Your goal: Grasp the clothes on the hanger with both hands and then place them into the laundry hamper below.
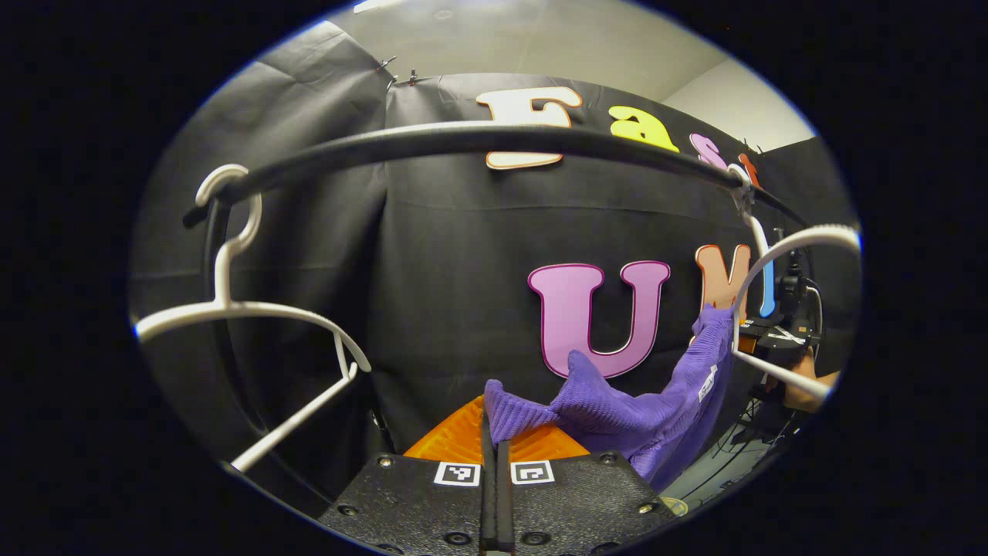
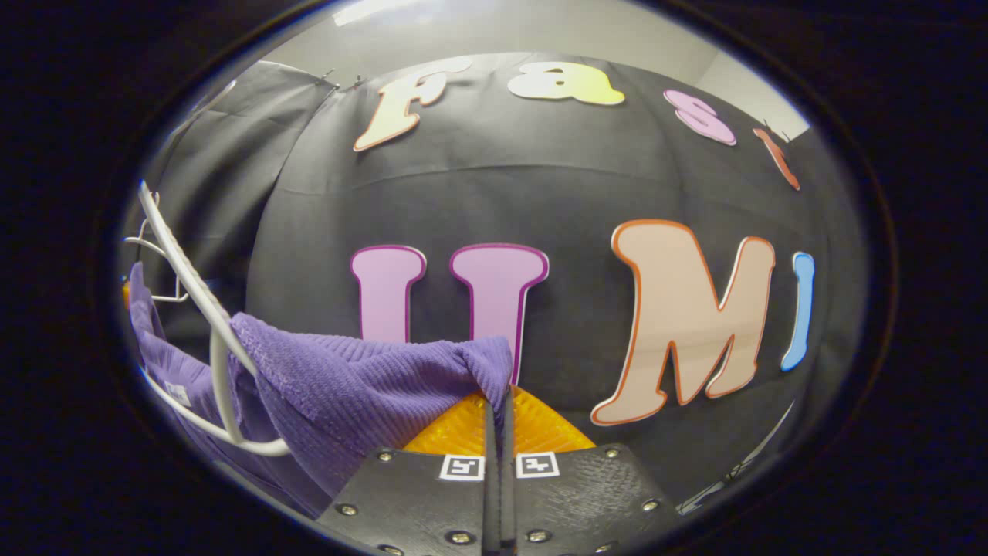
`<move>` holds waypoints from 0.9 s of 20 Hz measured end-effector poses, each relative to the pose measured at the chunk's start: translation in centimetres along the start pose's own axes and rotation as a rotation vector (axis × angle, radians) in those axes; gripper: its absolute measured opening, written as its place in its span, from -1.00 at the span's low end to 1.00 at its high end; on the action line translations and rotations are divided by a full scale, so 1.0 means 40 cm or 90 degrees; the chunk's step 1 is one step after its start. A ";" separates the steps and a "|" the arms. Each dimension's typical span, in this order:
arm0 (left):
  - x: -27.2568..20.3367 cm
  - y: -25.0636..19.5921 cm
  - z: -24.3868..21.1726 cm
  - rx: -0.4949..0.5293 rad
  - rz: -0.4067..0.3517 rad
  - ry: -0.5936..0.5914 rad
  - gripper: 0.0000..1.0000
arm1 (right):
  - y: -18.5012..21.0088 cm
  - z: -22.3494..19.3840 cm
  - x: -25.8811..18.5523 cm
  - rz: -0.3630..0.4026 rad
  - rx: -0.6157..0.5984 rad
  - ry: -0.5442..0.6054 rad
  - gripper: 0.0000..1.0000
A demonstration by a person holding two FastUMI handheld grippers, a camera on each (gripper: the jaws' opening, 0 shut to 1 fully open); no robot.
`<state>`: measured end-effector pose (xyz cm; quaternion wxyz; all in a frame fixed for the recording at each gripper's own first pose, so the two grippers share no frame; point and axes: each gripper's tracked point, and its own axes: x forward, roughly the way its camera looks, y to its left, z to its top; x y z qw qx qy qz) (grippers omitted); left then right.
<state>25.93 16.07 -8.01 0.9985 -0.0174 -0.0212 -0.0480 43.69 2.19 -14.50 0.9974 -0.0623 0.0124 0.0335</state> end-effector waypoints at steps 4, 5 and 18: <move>0.007 -0.044 -0.081 -0.071 -0.017 0.000 -1.00 | -0.014 -0.078 0.008 -0.015 0.007 0.037 -0.99; 0.006 -0.043 -0.104 -0.082 -0.008 0.001 -0.98 | -0.016 -0.095 0.006 -0.016 0.005 0.044 -0.99; -0.190 -0.055 -0.394 -0.110 0.120 0.138 -0.99 | 0.019 -0.341 -0.253 0.028 0.018 0.186 -0.99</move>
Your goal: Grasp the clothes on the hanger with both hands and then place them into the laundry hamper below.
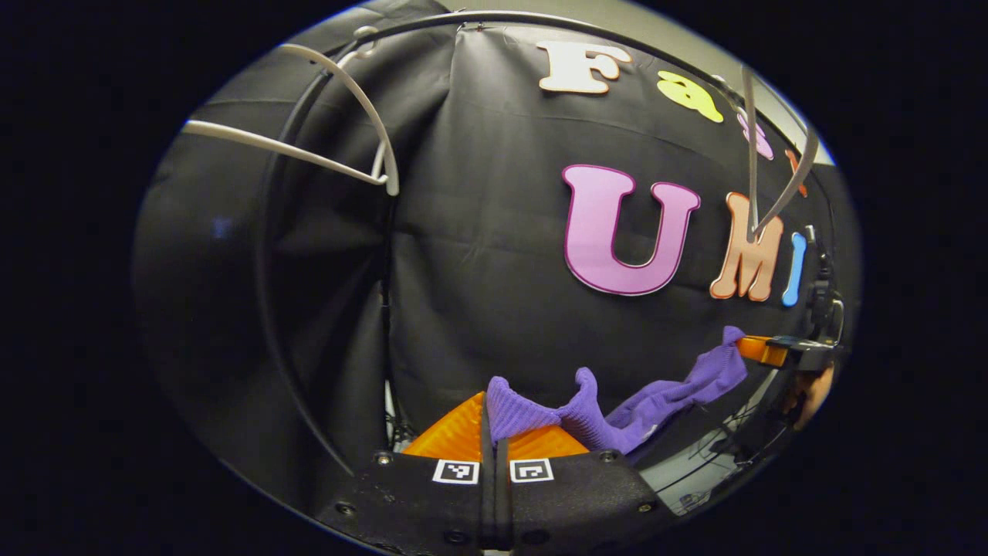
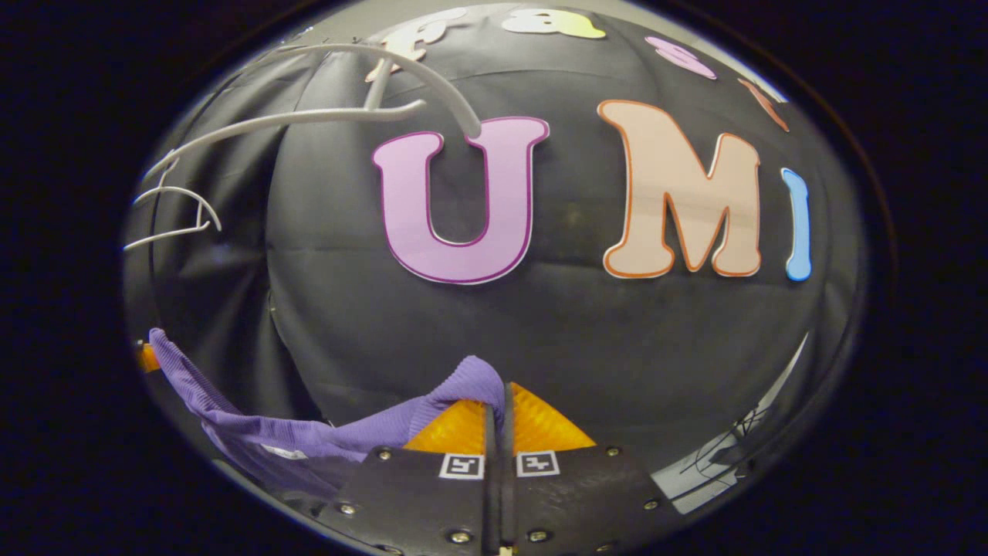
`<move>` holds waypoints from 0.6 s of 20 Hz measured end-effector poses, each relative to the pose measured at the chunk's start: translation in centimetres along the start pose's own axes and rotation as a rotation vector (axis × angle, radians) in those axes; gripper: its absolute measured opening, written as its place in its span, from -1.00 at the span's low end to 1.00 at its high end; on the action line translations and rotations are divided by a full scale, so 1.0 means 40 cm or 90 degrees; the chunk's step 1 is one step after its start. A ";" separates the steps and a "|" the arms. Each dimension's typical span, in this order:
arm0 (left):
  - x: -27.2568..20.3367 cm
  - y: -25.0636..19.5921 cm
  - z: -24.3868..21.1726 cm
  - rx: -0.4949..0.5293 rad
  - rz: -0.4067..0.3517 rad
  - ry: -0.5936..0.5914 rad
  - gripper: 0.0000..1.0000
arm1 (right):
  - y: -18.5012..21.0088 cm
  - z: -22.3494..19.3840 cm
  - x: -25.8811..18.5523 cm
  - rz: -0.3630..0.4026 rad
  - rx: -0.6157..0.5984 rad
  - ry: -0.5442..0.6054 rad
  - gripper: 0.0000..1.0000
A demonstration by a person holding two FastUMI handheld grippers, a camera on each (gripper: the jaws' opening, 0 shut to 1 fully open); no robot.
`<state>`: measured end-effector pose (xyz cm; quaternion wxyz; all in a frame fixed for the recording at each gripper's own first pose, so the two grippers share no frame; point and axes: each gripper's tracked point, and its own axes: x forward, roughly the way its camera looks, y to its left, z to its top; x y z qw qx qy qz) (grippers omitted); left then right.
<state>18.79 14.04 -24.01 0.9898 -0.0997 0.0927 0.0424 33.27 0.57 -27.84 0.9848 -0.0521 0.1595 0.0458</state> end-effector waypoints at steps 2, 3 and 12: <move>-0.046 -0.002 0.001 -0.002 0.026 0.016 -0.99 | -0.003 0.006 -0.051 0.012 -0.008 0.008 -0.99; -0.066 0.004 0.001 -0.014 0.040 0.024 -0.99 | -0.006 0.012 -0.078 0.019 -0.012 0.010 -0.98; -0.198 0.036 -0.060 -0.043 0.087 0.043 -0.99 | 0.037 0.049 -0.269 0.093 -0.008 0.022 -0.98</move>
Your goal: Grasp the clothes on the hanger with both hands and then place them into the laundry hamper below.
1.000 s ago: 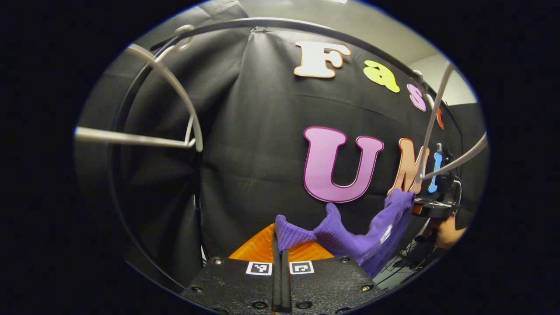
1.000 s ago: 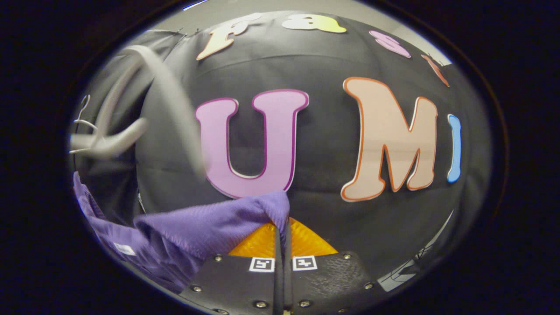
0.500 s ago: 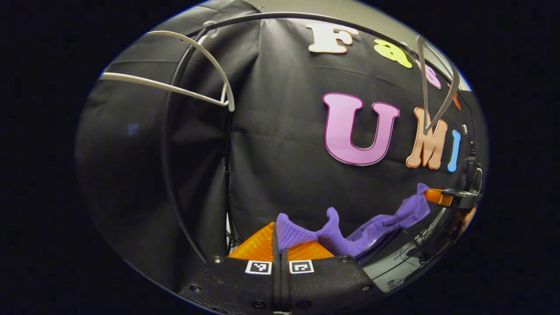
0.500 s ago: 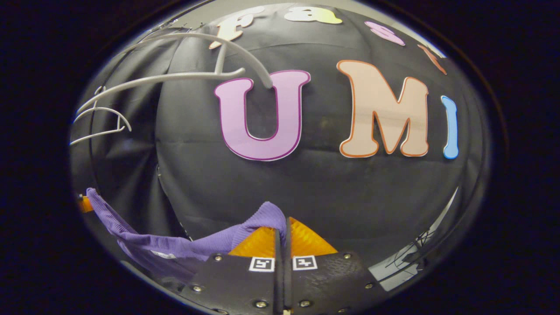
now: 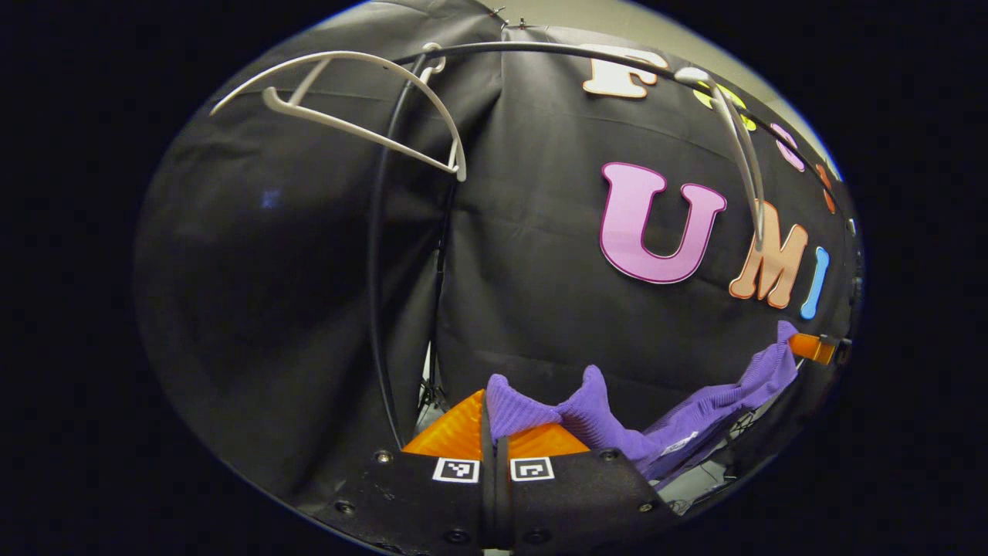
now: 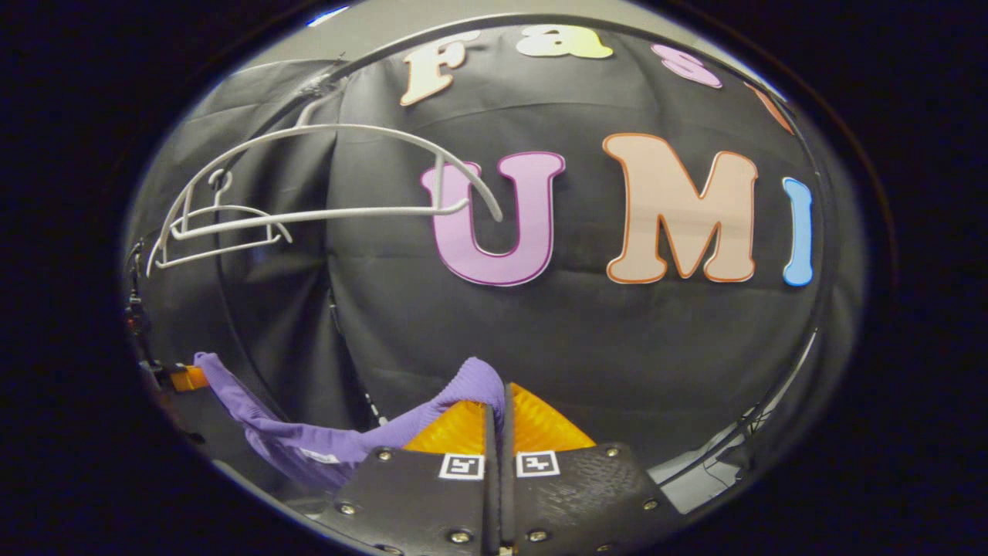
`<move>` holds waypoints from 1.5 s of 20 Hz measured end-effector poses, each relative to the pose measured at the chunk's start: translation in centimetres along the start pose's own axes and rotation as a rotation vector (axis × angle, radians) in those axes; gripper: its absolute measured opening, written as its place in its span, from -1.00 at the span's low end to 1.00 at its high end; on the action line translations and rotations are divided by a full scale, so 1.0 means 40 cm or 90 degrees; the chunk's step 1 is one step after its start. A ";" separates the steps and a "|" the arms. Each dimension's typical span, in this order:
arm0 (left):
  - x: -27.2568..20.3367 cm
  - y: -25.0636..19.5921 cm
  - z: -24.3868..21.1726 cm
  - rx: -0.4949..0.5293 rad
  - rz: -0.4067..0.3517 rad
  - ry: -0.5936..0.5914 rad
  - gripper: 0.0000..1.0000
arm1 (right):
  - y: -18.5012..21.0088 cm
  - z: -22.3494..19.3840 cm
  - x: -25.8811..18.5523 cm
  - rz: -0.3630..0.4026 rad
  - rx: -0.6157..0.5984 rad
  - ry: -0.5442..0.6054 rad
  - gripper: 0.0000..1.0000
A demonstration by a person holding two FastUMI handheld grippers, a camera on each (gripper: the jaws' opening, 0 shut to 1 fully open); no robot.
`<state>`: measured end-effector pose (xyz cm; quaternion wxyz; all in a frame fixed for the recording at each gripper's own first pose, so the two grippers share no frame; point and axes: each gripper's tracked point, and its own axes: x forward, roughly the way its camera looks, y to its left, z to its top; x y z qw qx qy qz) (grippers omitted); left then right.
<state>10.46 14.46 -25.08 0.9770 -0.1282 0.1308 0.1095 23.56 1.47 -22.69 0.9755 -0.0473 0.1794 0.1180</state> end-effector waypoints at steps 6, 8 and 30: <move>-0.105 -0.047 0.070 0.014 -0.013 -0.041 -0.99 | 0.074 0.037 -0.076 0.049 -0.022 -0.003 -0.98; -0.124 -0.088 0.114 0.019 -0.024 -0.058 -0.99 | 0.065 0.072 -0.090 0.056 -0.016 -0.016 -0.97; -0.119 -0.698 0.246 0.123 -0.280 -0.120 -0.98 | 0.091 0.187 -0.157 0.088 0.131 -0.069 -0.97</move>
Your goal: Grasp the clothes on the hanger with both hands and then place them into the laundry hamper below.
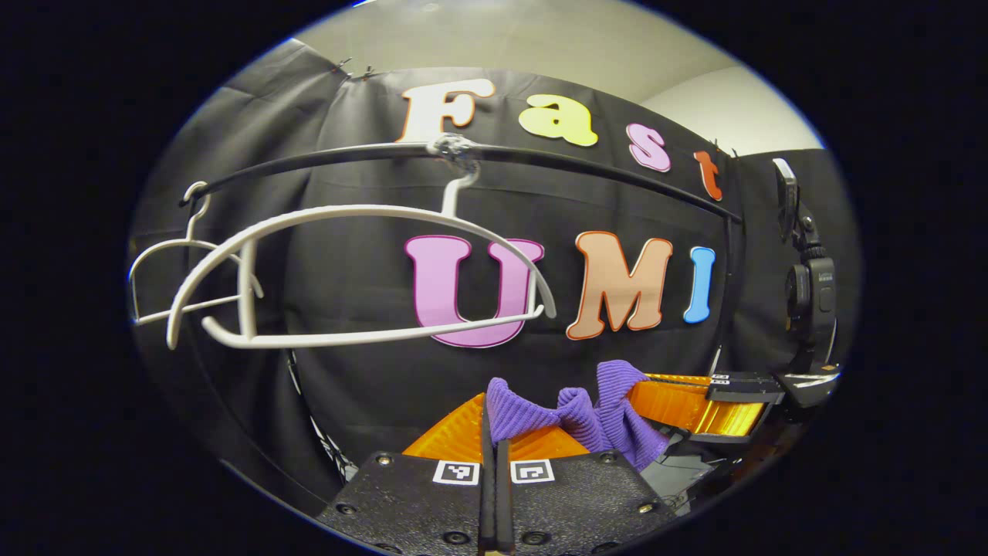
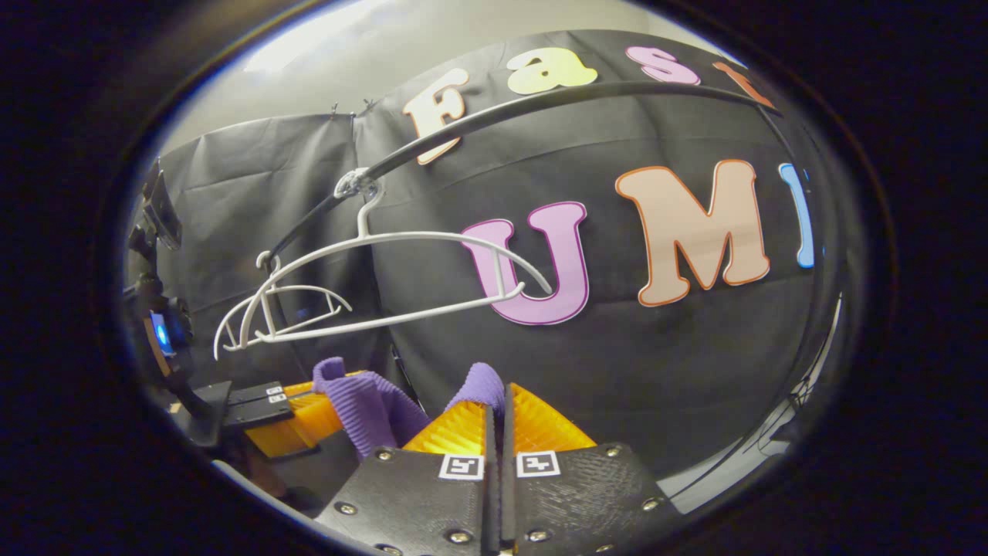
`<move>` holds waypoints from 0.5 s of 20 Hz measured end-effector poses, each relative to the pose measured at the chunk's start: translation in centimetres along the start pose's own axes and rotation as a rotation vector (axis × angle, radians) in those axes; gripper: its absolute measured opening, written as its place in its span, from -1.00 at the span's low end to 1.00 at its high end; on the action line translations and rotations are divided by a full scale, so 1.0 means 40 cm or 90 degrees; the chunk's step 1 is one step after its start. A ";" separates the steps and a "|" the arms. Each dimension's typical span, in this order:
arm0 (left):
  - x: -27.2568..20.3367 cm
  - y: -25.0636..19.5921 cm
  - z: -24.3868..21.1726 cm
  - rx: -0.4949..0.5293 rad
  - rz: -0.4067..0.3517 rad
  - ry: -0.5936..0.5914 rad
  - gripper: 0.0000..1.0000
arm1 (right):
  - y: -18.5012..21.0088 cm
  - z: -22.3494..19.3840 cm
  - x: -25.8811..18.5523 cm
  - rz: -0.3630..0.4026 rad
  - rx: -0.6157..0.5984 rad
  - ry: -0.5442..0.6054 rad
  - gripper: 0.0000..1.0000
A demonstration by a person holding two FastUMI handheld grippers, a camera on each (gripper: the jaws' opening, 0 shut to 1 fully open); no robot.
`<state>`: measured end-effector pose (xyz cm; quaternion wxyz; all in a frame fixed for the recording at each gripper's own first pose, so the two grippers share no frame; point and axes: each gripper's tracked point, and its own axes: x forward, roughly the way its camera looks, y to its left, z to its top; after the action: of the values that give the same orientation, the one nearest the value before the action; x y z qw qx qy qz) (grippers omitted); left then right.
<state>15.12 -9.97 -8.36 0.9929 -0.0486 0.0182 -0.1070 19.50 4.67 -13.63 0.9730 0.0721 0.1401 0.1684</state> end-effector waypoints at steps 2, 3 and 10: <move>0.028 -0.008 0.003 0.009 -0.004 -0.003 -0.98 | -0.015 0.007 0.004 -0.004 0.004 -0.007 -0.98; 0.038 -0.014 -0.005 0.007 -0.007 -0.001 -0.99 | -0.021 0.003 0.010 -0.009 0.003 -0.006 -0.97; 0.126 -0.041 -0.129 0.047 -0.024 0.035 -0.98 | -0.094 -0.125 0.077 -0.035 0.009 0.067 -0.96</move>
<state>19.44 -13.14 -13.45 0.9910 -0.0093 0.0403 -0.1275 21.96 2.72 -19.84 0.9680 0.0664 0.1944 0.1439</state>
